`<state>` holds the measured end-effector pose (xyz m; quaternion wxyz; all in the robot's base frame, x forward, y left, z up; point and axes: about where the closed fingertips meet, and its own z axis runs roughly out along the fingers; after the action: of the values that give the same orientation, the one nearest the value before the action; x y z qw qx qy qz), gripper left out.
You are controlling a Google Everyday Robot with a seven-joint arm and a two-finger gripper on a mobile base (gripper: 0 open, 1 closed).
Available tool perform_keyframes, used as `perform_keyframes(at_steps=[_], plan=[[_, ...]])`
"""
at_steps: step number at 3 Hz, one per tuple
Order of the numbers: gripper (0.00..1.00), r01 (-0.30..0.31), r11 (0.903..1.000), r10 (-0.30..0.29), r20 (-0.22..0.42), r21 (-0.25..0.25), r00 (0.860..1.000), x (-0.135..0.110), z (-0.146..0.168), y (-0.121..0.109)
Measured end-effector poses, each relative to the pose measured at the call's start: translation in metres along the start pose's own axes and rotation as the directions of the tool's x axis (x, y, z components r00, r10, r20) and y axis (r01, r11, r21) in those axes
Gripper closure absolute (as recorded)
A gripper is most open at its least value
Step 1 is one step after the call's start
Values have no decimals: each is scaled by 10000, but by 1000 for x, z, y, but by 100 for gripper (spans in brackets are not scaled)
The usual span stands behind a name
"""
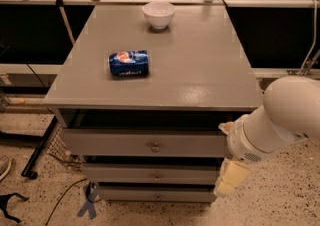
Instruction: Open top drawer
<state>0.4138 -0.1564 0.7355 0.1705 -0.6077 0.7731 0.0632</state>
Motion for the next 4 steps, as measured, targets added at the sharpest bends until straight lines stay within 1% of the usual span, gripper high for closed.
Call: perform_keyframes(at_steps=[1,2,3,4], plan=[[0,261,9997,-262,354,33,9990,-8,14,-9],[0,669,9976,-648,893,-204,9939,-21,46,-25],[0,670,9975,-650,892,-203,9939,-21,46,-25],[0,781,9969,-775,683,-50,9946,-22,61,-33]])
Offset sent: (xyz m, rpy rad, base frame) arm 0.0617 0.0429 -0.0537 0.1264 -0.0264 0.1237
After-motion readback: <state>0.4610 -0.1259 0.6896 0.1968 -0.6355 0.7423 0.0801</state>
